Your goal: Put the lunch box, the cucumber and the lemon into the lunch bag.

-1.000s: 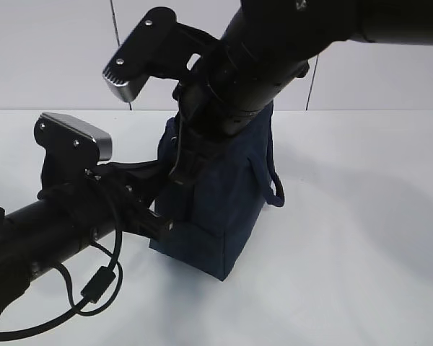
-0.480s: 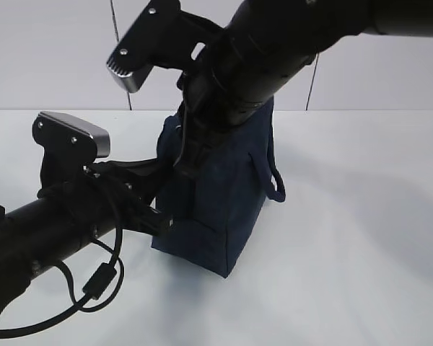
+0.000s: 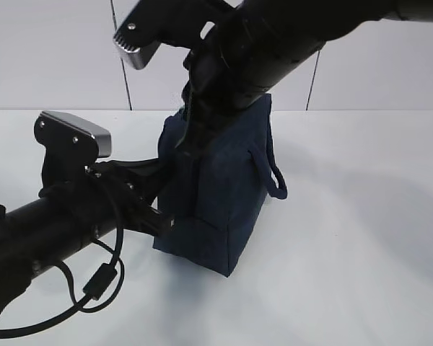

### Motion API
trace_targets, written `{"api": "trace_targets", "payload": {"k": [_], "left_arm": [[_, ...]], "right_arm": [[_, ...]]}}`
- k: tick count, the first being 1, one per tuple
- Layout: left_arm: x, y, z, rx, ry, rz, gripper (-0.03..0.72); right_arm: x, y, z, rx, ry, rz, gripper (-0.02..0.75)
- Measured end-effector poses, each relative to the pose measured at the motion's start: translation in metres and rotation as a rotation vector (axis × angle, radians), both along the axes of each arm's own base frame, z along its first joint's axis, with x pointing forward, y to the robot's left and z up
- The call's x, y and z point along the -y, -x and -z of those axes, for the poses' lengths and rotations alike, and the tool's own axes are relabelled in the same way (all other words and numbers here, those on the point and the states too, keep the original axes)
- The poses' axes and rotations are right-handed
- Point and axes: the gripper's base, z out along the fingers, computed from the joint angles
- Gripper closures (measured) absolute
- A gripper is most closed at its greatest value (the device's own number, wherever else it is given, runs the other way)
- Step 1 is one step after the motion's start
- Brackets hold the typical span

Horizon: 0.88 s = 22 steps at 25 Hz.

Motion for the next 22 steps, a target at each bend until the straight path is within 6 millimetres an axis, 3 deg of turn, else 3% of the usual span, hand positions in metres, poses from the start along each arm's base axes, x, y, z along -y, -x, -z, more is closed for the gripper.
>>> {"api": "trace_targets", "payload": {"k": [12, 22], "left_arm": [[0.001, 0.001, 0.0, 0.006, -0.006, 0.02, 0.678], [-0.003, 0.01, 0.006, -0.007, -0.017, 0.049, 0.678]], "right_arm": [[0.024, -0.024, -0.004, 0.019, -0.098, 0.105, 0.717], [0.027, -0.042, 0.013, -0.024, -0.18, 0.163, 0.717]]}}
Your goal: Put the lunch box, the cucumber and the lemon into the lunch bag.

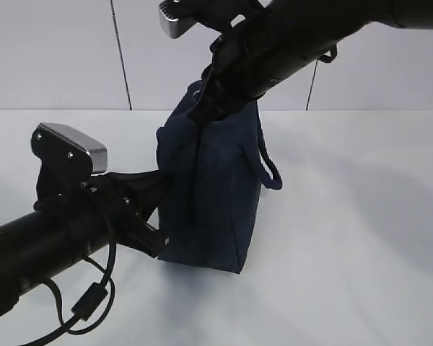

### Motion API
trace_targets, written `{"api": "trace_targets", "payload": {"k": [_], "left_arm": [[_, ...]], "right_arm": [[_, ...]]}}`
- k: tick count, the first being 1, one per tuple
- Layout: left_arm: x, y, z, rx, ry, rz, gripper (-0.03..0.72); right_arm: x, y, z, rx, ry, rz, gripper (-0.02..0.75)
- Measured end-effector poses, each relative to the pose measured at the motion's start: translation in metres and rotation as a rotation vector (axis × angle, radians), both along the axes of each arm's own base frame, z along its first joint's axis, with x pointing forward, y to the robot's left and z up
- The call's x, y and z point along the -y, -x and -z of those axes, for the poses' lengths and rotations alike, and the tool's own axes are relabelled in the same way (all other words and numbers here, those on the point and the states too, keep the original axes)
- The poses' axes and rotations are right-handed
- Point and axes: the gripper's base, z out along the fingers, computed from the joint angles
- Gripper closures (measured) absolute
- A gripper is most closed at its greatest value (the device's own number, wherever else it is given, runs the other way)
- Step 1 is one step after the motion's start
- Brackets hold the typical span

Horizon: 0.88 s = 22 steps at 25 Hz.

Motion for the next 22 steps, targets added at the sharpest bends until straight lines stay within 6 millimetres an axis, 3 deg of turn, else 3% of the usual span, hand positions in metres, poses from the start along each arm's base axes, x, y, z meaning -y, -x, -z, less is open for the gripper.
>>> {"api": "trace_targets", "payload": {"k": [11, 16, 22], "left_arm": [[-0.005, 0.006, 0.003, -0.005, 0.011, 0.001, 0.678], [-0.005, 0.006, 0.003, -0.007, 0.012, 0.003, 0.678], [-0.005, 0.006, 0.003, -0.008, 0.013, 0.004, 0.678]], "right_arm": [[-0.009, 0.016, -0.006, -0.114, -0.113, -0.166, 0.717], [-0.004, 0.033, -0.016, -0.18, -0.087, -0.231, 0.717], [-0.001, 0.033, -0.015, -0.17, -0.041, -0.24, 0.717]]}}
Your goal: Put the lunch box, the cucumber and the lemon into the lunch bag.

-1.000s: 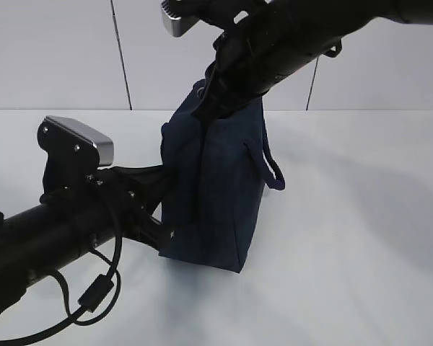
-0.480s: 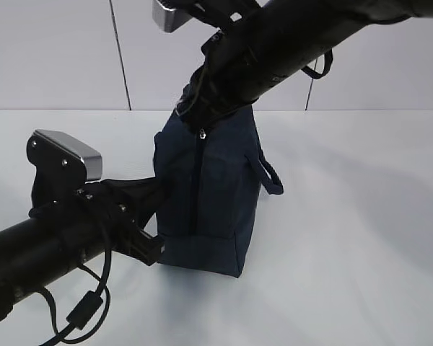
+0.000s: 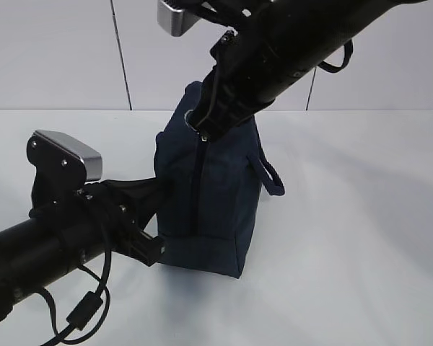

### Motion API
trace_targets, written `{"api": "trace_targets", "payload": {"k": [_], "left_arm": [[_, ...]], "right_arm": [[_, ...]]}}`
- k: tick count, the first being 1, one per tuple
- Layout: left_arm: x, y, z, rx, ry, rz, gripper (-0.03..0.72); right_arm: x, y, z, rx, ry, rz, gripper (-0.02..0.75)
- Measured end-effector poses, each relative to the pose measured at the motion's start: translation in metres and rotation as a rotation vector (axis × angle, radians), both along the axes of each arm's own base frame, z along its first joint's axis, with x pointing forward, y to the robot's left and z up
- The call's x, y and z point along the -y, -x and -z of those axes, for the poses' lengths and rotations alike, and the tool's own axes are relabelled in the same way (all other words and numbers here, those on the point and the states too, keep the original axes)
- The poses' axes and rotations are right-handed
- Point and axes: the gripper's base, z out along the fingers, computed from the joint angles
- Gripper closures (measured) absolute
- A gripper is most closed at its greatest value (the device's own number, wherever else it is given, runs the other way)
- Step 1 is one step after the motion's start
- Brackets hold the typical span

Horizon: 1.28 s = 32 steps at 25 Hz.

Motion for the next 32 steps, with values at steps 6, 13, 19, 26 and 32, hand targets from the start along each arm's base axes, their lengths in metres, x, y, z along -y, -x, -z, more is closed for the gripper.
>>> {"api": "trace_targets", "payload": {"k": [6, 13, 19, 26, 32], "left_arm": [[0.0, 0.0, 0.0, -0.001, 0.001, 0.0, 0.678], [0.0, 0.0, 0.0, -0.001, 0.001, 0.005, 0.678], [0.0, 0.0, 0.0, -0.001, 0.001, 0.006, 0.678], [0.001, 0.001, 0.0, 0.003, -0.003, 0.021, 0.678], [0.001, 0.001, 0.001, -0.003, -0.009, 0.023, 0.678]], "right_arm": [[0.005, -0.003, 0.002, 0.049, 0.076, -0.013, 0.717], [0.006, -0.007, 0.0, 0.104, 0.087, -0.005, 0.717], [0.006, -0.01, -0.002, 0.144, 0.085, 0.003, 0.717], [0.006, -0.013, 0.001, 0.161, 0.108, 0.001, 0.717], [0.005, -0.017, 0.001, 0.199, 0.09, 0.014, 0.717]]}}
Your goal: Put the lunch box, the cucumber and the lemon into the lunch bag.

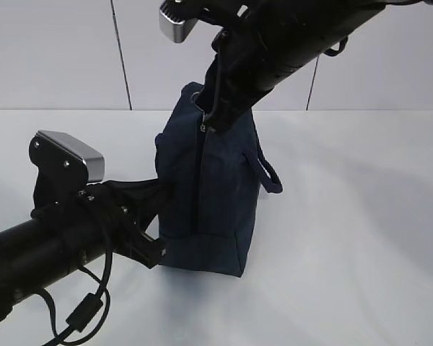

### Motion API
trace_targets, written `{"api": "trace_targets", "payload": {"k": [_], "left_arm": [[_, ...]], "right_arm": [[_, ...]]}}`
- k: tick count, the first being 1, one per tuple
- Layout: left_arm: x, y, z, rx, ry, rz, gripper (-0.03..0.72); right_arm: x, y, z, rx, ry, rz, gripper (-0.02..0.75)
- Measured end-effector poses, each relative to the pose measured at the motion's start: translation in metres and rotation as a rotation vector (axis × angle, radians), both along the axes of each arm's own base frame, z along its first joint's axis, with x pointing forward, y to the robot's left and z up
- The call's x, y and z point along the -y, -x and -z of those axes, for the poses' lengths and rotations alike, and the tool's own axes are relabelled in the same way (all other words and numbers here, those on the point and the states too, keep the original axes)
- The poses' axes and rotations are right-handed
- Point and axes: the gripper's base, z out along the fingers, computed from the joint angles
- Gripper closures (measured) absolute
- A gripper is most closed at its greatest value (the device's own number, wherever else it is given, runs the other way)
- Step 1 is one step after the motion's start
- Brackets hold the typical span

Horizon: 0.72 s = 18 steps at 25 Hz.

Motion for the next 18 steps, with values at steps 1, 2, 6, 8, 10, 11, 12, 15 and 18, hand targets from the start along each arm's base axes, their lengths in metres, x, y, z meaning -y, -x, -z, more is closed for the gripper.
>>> {"api": "trace_targets", "payload": {"k": [1, 2, 6, 8, 10, 11, 12, 15, 18], "left_arm": [[0.0, 0.0, 0.0, 0.0, 0.0, 0.0, 0.678], [0.0, 0.0, 0.0, -0.001, -0.001, 0.0, 0.678], [0.0, 0.0, 0.0, -0.002, -0.004, 0.006, 0.678], [0.0, 0.0, 0.0, -0.003, -0.005, 0.006, 0.678], [0.0, 0.0, 0.0, -0.004, -0.005, 0.006, 0.678], [0.001, 0.0, 0.0, -0.003, -0.004, 0.006, 0.678], [0.001, 0.0, 0.0, -0.003, -0.004, 0.006, 0.678], [0.0, 0.0, 0.0, -0.004, -0.003, 0.0, 0.678], [0.001, 0.0, 0.0, -0.003, -0.004, 0.006, 0.678]], "right_arm": [[0.0, 0.0, 0.0, 0.001, 0.0, 0.0, 0.717], [0.0, -0.001, 0.0, 0.004, 0.0, 0.001, 0.717], [-0.001, -0.003, 0.003, 0.016, 0.004, 0.003, 0.717], [-0.002, -0.006, 0.005, 0.024, 0.0, 0.006, 0.717], [-0.002, -0.006, 0.004, 0.032, -0.005, 0.007, 0.717], [-0.003, -0.007, 0.003, 0.035, -0.006, 0.007, 0.717], [-0.003, -0.008, 0.002, 0.037, -0.007, 0.007, 0.717], [-0.004, -0.008, -0.004, 0.014, 0.005, -0.003, 0.717], [-0.003, -0.005, -0.01, -0.027, 0.03, -0.017, 0.717]]}}
